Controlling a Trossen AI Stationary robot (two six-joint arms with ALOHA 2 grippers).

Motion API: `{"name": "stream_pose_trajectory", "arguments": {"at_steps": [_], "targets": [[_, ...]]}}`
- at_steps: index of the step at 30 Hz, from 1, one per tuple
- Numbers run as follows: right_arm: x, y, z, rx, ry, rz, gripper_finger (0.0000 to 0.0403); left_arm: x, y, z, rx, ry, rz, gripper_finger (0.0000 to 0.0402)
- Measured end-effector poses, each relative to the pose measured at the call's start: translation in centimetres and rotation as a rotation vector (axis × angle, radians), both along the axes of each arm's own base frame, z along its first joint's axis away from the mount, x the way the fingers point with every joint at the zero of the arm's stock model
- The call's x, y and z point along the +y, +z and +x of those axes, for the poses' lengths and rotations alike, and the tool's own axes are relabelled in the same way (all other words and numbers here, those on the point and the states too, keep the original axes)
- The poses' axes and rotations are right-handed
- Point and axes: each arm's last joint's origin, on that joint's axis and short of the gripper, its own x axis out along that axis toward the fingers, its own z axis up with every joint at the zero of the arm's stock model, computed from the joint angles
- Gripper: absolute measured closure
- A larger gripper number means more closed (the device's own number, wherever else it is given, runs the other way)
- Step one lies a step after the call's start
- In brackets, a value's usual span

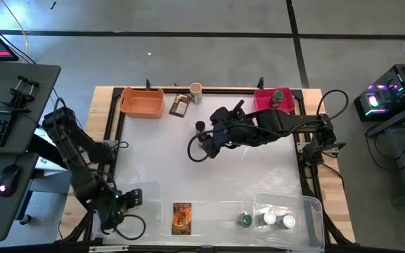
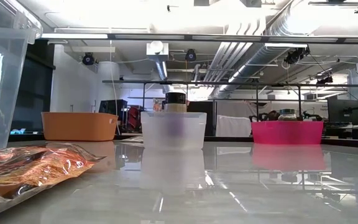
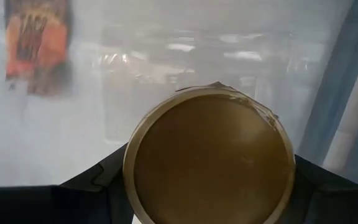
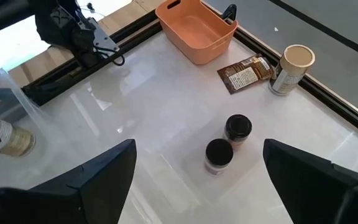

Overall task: Sort spices by type
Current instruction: Put the bottom gold seasoning bottle into the left transparent bin

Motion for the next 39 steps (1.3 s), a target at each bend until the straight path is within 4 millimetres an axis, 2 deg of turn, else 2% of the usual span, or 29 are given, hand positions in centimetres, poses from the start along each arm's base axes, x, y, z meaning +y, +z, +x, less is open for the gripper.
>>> {"name": "stream_pose_trajectory", "arguments": {"at_steps": [9,19,22,28,39], "targets": [[0.0,0.0,0.0,-0.021,-0.037,0.034,0.0057,-0.4,-1.6,0.7,-0.090,-0.138,-0.030,0.0160],[-0.1,0.0,0.0,-0.032,-0.062,0.031,0.0057,-0.3,-1.8,0.7,0.127,-0.031,-0.181,0.0160],[-0.1,0.0,0.0,-0.032,-0.064,0.027,0.0057,-0.4,-2.1,0.3,0.133,-0.076,-0.173,0.0160],[-0.1,0.0,0.0,-0.031,-0.062,0.025,0.0057,0.4,-4.1,-0.3,0.105,-0.092,-0.056,0.0160],[-0.5,0.0,0.1,-0.030,-0.071,0.023,0.0057,0.1,-4.0,0.4,0.074,-0.075,-0.120,0.0160]]}}
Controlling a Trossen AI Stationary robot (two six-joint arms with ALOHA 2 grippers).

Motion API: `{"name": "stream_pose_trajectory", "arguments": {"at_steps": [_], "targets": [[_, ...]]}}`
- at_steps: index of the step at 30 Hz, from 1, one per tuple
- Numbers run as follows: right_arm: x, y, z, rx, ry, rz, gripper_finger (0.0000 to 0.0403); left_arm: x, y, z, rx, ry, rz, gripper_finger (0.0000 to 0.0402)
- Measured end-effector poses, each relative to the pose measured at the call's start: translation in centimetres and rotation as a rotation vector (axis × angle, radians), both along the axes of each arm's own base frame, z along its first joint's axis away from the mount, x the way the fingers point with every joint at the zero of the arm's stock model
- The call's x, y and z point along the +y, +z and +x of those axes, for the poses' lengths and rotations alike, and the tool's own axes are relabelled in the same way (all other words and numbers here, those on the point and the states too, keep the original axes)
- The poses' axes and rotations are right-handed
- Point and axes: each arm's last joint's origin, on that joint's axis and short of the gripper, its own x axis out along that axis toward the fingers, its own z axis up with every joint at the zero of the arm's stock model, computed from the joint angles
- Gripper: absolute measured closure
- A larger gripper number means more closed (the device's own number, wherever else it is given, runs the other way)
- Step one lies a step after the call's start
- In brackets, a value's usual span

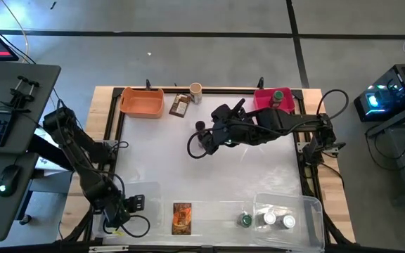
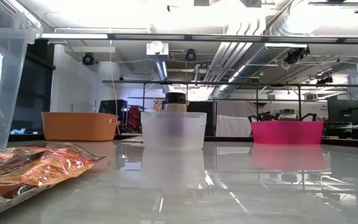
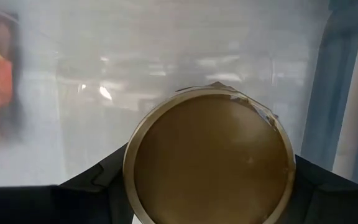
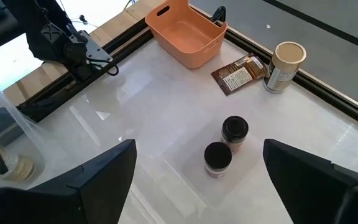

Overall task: Sort spices by type
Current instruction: Put the bottom gold seasoning bottle into the left transparent bin, then put the gold seasoning bottle into the left transparent bin

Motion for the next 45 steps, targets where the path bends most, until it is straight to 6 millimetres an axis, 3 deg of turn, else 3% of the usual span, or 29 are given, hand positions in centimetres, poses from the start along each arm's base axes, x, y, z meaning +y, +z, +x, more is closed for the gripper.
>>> {"name": "stream_pose_trajectory", "arguments": {"at_steps": [16,22,27,35,40,45], "targets": [[0.0,0.0,0.0,-0.002,-0.003,0.003,0.0057,-0.4,-0.9,0.5,0.064,0.130,-0.004,0.0156],[0.0,0.0,0.0,-0.004,-0.005,0.005,0.0057,-0.4,-0.9,0.5,0.080,0.203,-0.009,0.0043],[0.0,0.0,0.0,-0.003,-0.005,0.005,0.0057,-0.3,0.1,0.5,0.094,0.239,0.010,0.0019],[0.0,0.0,0.0,-0.001,-0.002,0.002,0.0057,1.3,4.5,0.2,0.117,0.349,0.156,0.0015],[0.0,0.0,0.0,0.000,0.000,0.001,0.0057,3.2,8.8,0.2,0.058,0.483,0.031,0.0015],[0.0,0.0,0.0,-0.003,-0.013,-0.020,0.0057,6.4,13.2,0.2,-0.131,0.796,-0.105,0.0014]]}}
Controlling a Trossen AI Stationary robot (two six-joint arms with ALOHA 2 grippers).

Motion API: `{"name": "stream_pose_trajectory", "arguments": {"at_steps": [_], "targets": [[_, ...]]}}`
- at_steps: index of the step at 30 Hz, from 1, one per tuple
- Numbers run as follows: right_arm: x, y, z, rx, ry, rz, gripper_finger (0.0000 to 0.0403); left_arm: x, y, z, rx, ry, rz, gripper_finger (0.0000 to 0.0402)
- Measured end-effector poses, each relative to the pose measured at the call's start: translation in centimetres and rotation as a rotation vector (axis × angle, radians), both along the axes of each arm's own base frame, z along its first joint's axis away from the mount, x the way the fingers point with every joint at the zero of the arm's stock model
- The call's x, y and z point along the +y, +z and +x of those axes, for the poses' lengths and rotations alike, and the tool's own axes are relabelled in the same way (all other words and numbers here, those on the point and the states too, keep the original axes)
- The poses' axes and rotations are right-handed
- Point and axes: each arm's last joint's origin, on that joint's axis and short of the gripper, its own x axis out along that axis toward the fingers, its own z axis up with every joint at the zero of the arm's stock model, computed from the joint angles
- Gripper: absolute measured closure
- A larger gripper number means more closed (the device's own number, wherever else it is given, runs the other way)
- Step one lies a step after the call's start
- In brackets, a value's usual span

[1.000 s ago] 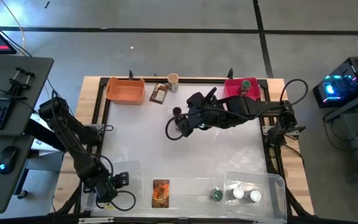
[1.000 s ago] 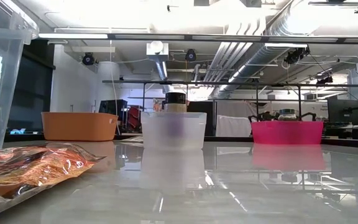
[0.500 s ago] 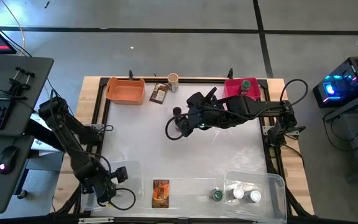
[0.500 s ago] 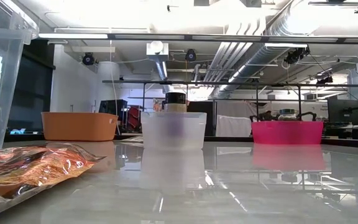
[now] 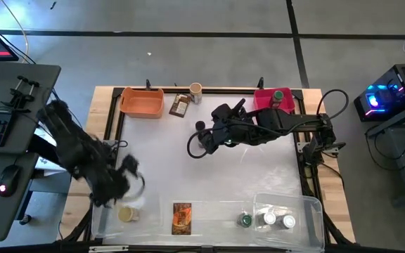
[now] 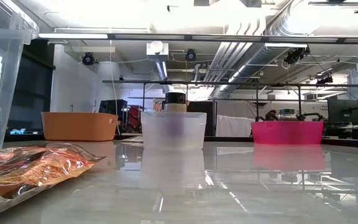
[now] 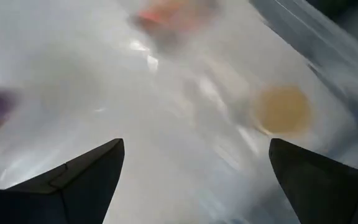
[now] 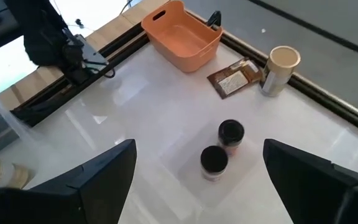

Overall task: Sort spices by type
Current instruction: Put the gold seasoning bottle into the left transparent bin

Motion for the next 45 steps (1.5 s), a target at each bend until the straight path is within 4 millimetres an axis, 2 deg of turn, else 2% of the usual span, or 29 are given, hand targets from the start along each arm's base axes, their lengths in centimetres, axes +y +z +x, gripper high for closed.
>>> {"name": "stream_pose_trajectory", "arguments": {"at_steps": [3,8,12,17,21,25,31,34,37,41,45], "targets": [[0.1,0.0,0.0,0.008,0.009,-0.028,0.0057,2.4,2.2,0.0,-0.167,0.284,-0.040,0.0014],[0.0,0.0,0.0,0.018,0.016,-0.055,0.0057,6.2,4.0,0.0,-0.441,0.778,-0.103,0.0014],[-0.9,0.2,0.0,0.033,-0.039,-0.167,0.0057,8.1,3.5,1.1,-0.524,1.011,-0.172,0.0014],[-2.4,0.3,0.1,0.085,-0.037,-0.254,0.0057,10.3,1.6,4.7,-0.631,1.209,-0.287,0.0014],[-3.4,0.3,0.2,0.129,-0.007,-0.292,0.0057,13.8,-0.4,7.6,-0.568,1.316,-0.344,0.0014],[-4.6,0.4,0.3,0.156,-0.008,-0.323,0.0057,18.3,-1.8,9.2,-0.494,1.385,-0.281,0.0014],[-7.4,0.4,0.2,0.212,-0.038,-0.357,0.0057,27.3,-3.1,11.2,-0.512,1.412,-0.342,0.0014],[-9.1,0.3,0.0,0.210,-0.095,-0.329,0.0057,32.0,-3.6,12.5,-0.470,1.430,-0.313,0.0014],[-10.4,0.3,-0.2,0.190,-0.142,-0.286,0.0057,35.8,-3.9,14.2,-0.432,1.421,-0.278,0.0014],[-11.8,0.2,-0.4,0.167,-0.190,-0.239,0.0057,39.1,-4.9,16.7,-0.370,1.406,-0.237,0.0014],[-12.7,0.2,-0.5,0.157,-0.224,-0.220,0.0057,41.0,-7.1,19.0,-0.286,1.416,-0.192,0.0014]]}}
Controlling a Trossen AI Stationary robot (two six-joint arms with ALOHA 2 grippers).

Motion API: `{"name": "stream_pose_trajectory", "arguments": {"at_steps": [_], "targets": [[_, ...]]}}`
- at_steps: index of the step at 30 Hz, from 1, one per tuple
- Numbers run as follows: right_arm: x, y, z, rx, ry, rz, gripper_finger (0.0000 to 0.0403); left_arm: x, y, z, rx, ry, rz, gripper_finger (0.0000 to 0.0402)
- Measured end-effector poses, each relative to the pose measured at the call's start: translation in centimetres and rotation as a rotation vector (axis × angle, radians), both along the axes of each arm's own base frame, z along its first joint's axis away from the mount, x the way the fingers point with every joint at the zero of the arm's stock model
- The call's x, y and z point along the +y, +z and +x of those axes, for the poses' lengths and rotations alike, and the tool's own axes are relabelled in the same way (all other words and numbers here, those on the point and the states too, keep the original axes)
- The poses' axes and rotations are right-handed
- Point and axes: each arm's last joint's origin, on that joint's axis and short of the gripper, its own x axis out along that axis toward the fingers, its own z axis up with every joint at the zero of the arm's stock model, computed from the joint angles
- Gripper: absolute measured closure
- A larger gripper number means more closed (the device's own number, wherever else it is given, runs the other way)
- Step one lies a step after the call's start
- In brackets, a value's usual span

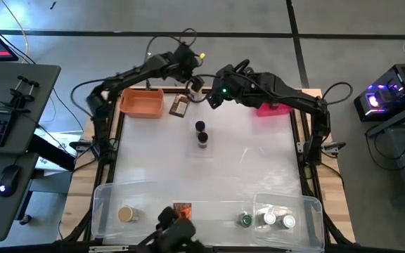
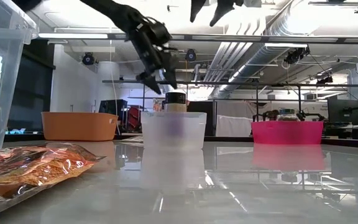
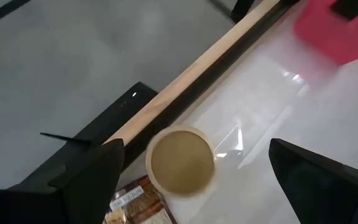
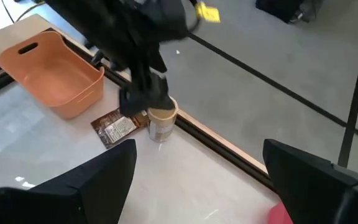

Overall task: Sort spices by type
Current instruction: Put the gold seasoning bottle into the left transparent bin

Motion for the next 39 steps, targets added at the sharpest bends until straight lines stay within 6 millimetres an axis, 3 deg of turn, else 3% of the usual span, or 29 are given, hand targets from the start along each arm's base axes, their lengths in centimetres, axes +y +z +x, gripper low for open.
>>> {"name": "stream_pose_trajectory", "arguments": {"at_steps": [3,7,12,18,31,35,39], "targets": [[-0.5,-0.1,-0.1,-0.004,0.007,0.027,0.0057,0.9,-1.2,1.1,0.056,0.014,0.006,0.0014],[-0.7,-0.1,-0.1,-0.007,0.019,0.050,0.0057,1.5,-0.6,2.4,0.042,0.023,0.062,0.0014],[-0.8,-0.1,-0.1,0.015,0.041,0.043,0.0057,1.5,-1.6,2.4,0.086,0.057,0.001,0.0014],[-1.1,-0.1,-0.2,0.036,0.056,0.033,0.0057,1.1,-0.2,3.1,0.017,0.050,0.071,0.0014],[-1.1,-0.2,-0.1,0.040,0.086,0.052,0.0057,1.9,-2.3,2.4,0.024,0.114,-0.034,0.0014],[-1.1,-0.2,-0.1,0.042,0.088,0.052,0.0057,2.1,-2.0,2.4,0.006,0.116,-0.022,0.0014],[-1.1,-0.2,-0.1,0.047,0.093,0.050,0.0057,2.2,-0.1,2.8,-0.049,0.096,-0.001,0.0014]]}}
